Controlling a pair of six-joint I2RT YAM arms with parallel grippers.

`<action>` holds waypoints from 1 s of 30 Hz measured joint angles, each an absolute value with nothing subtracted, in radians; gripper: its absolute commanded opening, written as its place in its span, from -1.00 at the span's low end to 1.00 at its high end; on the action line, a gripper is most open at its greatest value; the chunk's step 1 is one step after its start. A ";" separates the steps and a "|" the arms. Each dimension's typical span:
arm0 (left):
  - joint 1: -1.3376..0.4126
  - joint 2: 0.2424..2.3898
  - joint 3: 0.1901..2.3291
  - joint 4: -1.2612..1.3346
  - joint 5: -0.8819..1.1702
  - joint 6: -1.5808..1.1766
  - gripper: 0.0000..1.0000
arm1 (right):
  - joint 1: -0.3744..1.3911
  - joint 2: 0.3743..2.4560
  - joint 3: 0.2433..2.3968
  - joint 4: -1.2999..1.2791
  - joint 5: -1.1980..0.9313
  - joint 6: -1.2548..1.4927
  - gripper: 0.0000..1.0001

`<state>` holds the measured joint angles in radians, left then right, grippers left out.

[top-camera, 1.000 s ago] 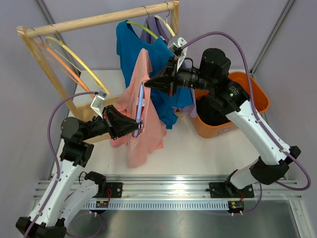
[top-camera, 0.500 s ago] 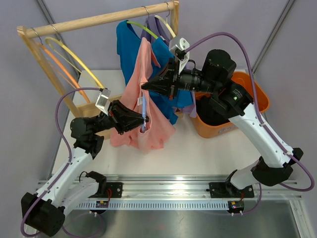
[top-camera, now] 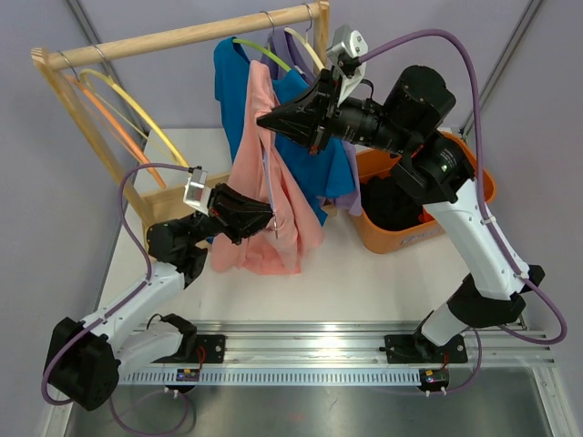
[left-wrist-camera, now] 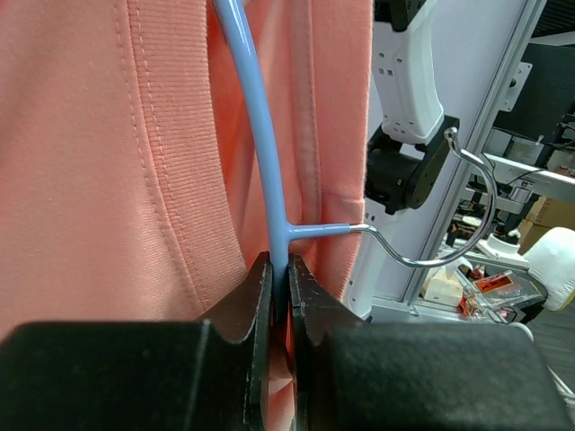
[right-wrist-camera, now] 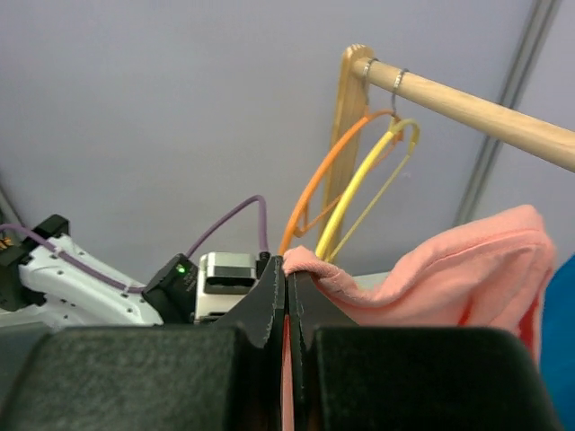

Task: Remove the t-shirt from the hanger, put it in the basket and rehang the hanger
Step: Remove the tshirt from the hanger

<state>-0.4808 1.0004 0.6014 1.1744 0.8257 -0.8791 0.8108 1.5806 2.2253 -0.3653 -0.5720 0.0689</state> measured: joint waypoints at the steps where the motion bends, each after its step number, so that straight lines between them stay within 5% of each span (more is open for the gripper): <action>1: -0.481 1.005 0.601 1.182 0.825 -0.879 -1.00 | 0.810 1.588 2.238 -0.369 -0.558 0.062 -1.00; 9: -0.481 0.910 0.568 1.088 0.849 -0.900 -1.00 | 0.728 1.652 2.336 -0.426 -0.433 -0.087 -1.00; 30: -0.569 0.688 0.839 -0.004 0.908 -0.772 -1.00 | 0.609 1.593 2.116 -0.503 -0.409 -0.304 -1.00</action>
<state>-0.5694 0.6876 0.8394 -0.0044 0.9077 -0.7719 0.6094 1.5929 2.1159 -0.5026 -0.4091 -0.3042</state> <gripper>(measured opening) 0.095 0.010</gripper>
